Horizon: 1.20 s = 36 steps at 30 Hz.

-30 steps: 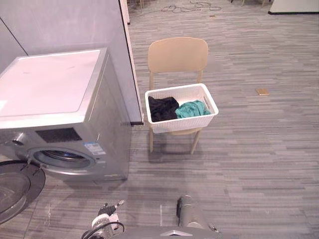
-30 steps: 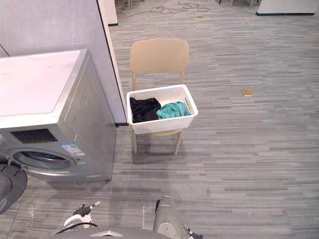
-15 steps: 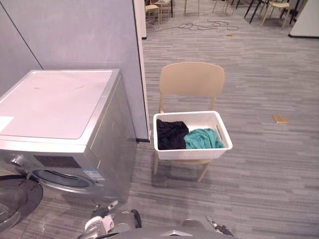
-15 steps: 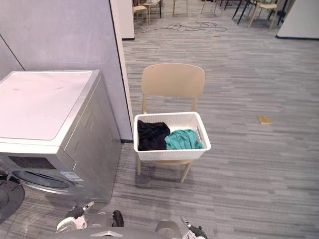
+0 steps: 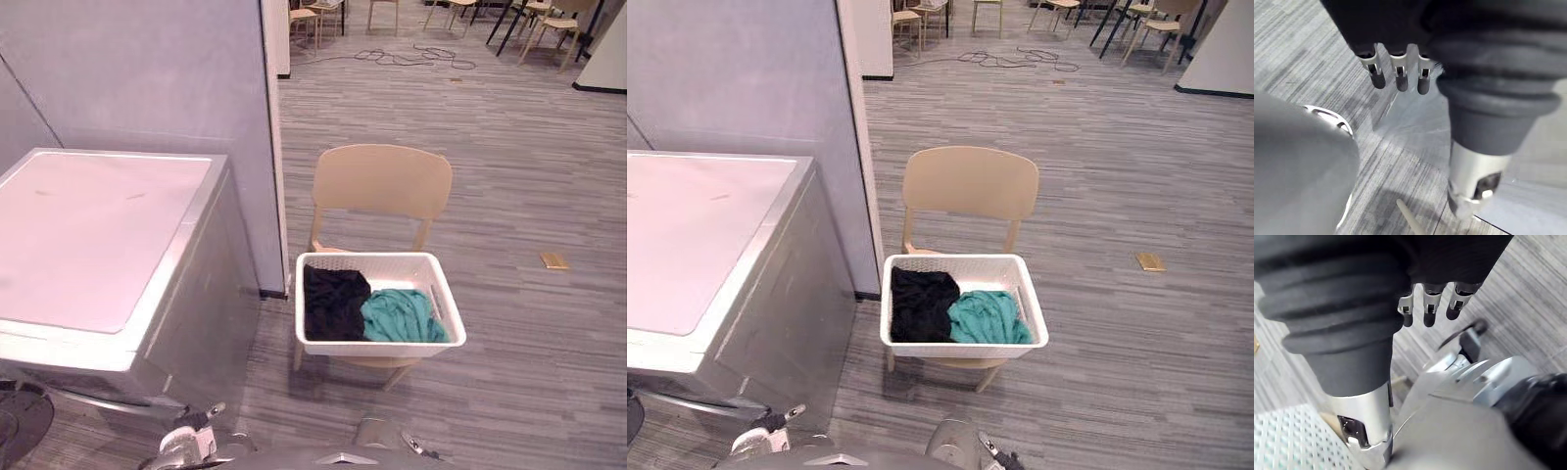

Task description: Pick up the laundry basket with both hands and put the clothes into the washing machine.

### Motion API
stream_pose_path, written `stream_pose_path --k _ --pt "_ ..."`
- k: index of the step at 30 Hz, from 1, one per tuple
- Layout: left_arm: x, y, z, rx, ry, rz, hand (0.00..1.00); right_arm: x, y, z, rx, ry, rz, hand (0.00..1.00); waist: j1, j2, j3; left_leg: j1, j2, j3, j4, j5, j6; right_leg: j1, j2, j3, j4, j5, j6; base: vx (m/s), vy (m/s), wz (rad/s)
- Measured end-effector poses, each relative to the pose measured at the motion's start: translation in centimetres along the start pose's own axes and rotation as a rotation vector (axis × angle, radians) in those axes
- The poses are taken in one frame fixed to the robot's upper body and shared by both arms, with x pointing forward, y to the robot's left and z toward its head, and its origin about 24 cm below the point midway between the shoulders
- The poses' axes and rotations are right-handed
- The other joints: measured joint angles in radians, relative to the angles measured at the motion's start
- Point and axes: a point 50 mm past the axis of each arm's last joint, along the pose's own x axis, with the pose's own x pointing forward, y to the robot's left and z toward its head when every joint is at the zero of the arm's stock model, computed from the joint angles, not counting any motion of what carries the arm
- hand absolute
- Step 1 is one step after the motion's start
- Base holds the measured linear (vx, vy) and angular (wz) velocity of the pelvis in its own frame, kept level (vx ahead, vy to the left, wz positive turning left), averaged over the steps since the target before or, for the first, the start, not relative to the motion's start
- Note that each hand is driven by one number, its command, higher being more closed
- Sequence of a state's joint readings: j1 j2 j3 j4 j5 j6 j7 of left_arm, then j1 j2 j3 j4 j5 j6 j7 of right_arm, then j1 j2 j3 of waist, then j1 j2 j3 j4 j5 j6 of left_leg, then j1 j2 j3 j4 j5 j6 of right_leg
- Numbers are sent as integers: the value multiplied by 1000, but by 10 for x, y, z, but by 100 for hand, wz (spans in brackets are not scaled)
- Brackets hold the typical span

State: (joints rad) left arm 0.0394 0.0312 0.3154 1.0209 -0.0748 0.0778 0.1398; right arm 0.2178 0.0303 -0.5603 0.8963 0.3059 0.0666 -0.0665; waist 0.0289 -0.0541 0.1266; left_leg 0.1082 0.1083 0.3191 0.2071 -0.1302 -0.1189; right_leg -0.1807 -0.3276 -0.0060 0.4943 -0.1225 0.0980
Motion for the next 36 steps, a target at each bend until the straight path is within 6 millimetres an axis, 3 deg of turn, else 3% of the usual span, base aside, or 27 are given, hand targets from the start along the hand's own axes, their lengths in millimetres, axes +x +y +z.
stream_pose_path --k 1,4,7,11,14,16,19,21,22,25,26,30,32,36 --pt "0 1 -3 1 7 -6 0 0 -6 -8 8 38 -20 0 -1 3 2 16 20 -29 -22 2 -26 42 20 7 -38 -43 103 197 -525 28" --pt "-5 -21 -16 -15 32 -64 0 0 -30 -4 0 39 -85 0 1 73 -24 72 63 -66 -102 32 -30 76 94 -39 -63 -62 65 146 -270 8" --pt "-5 -20 -17 -32 36 -62 0 2 -28 4 -27 14 -76 0 -4 78 -24 84 102 -66 -125 48 -34 80 137 -55 -52 -81 44 61 -164 -6" --pt "-5 -18 -17 -35 36 -63 0 -1 -8 35 -45 -123 -1 0 -8 71 -23 79 91 -70 -142 59 -54 78 126 -64 -49 -85 50 28 -15 11" --pt "-6 -19 -20 -9 37 -69 0 -25 22 81 -66 -383 140 0 -29 66 -25 67 73 -71 -150 60 -57 71 108 -64 -60 -80 59 -9 54 8" --pt "-6 -20 -18 37 27 -78 0 -62 33 123 -69 -638 214 0 -32 65 -26 57 69 -74 -152 59 -58 71 107 -64 -80 -71 66 8 38 5" --pt "-6 -21 -17 131 11 -92 0 -109 40 161 -87 -922 269 0 -47 61 -27 47 67 -81 -153 59 -57 72 110 -66 -114 -47 68 57 34 0" --pt "-6 -23 -16 203 -2 -104 0 -126 47 173 -103 -1025 297 0 -55 60 -27 40 67 -86 -152 59 -57 79 115 -65 -148 -26 70 36 35 -7" --pt "-6 -25 -14 268 -15 -120 0 -141 56 181 -139 -1103 331 0 -56 60 -27 30 67 -91 -151 58 -56 88 119 -66 -185 1 73 22 60 -7" --pt "-5 -26 -10 344 -35 -130 0 -157 85 186 -203 -1185 449 0 -59 56 -25 12 66 -101 -144 55 -51 116 121 -75 -258 47 77 -16 55 2" --pt "-5 -26 -6 375 -54 -135 0 -165 113 183 -251 -1201 571 0 -52 45 -22 7 65 -108 -135 53 -48 131 121 -83 -294 69 78 -57 47 11" --pt "-3 -27 6 413 -92 -137 0 -186 172 180 -376 -1241 829 0 -23 24 -6 -49 63 -165 -94 51 -46 148 115 -127 -336 98 79 -73 18 37" --pt "-2 -28 15 414 -119 -137 0 -189 194 188 -464 -1263 887 0 -10 27 26 -87 60 -208 -61 51 -45 155 108 -163 -335 102 78 -91 -2 52" --pt "-4 -41 44 391 -223 -158 0 -204 230 229 -708 -1419 848 0 19 51 138 -190 61 -295 18 55 -43 134 107 -227 -308 106 72 -164 -11 48"
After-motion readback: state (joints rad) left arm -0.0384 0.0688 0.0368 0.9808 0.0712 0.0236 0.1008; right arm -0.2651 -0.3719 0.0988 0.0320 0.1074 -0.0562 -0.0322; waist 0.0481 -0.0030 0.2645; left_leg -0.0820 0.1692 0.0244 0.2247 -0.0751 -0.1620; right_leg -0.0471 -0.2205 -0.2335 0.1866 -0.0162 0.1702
